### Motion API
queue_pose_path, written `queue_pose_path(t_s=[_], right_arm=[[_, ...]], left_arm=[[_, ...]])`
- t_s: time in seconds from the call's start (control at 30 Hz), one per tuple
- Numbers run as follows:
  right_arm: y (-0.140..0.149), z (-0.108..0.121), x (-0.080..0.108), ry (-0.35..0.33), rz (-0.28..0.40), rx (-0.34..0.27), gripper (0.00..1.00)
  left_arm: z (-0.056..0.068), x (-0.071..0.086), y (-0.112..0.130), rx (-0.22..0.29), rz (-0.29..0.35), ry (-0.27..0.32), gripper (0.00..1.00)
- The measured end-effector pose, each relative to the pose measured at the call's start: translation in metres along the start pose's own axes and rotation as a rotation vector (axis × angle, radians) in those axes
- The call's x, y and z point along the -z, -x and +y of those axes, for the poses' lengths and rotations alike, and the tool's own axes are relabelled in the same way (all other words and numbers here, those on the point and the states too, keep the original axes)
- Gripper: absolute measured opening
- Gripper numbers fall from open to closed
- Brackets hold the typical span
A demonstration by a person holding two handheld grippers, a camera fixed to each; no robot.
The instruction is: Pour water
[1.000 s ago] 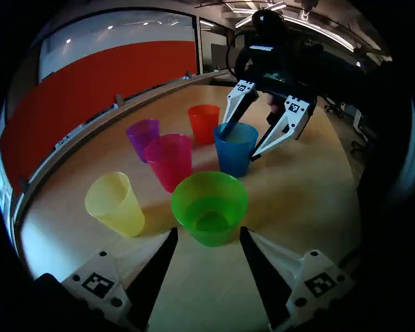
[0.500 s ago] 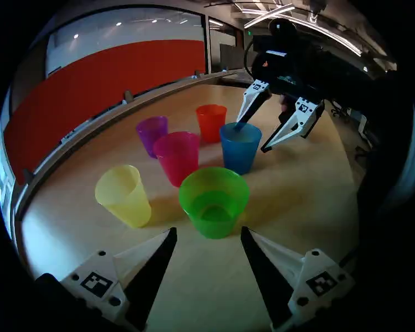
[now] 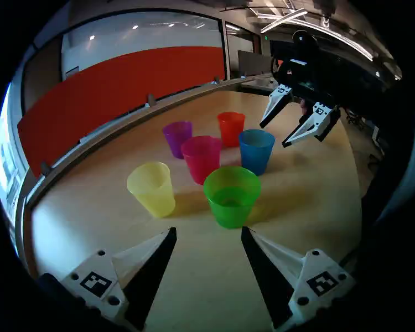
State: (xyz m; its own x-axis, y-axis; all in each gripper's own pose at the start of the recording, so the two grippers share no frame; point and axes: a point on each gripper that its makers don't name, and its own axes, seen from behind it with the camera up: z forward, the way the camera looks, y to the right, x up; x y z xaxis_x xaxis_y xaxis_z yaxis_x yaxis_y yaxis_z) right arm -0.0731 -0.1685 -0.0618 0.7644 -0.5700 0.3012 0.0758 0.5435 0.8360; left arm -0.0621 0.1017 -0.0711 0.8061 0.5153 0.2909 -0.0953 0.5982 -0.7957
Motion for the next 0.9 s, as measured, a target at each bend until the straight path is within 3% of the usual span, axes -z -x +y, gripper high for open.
queue_pose_path(t_s=[0.27,0.67,0.9], right_arm=[[-0.011,0.002,0.016,0.056,0.066,-0.059,1.00],[-0.023,0.004,0.045,0.211,0.195,-0.178,1.00],[-0.031,0.019,0.062,0.320,0.274,-0.235,1.00]], left_arm=[[-0.017,0.016,-0.005,0.049,0.054,-0.095,0.86],[-0.047,0.039,-0.019,0.181,0.192,-0.278,0.86],[-0.061,0.054,-0.030,0.257,0.292,-0.387,0.86]])
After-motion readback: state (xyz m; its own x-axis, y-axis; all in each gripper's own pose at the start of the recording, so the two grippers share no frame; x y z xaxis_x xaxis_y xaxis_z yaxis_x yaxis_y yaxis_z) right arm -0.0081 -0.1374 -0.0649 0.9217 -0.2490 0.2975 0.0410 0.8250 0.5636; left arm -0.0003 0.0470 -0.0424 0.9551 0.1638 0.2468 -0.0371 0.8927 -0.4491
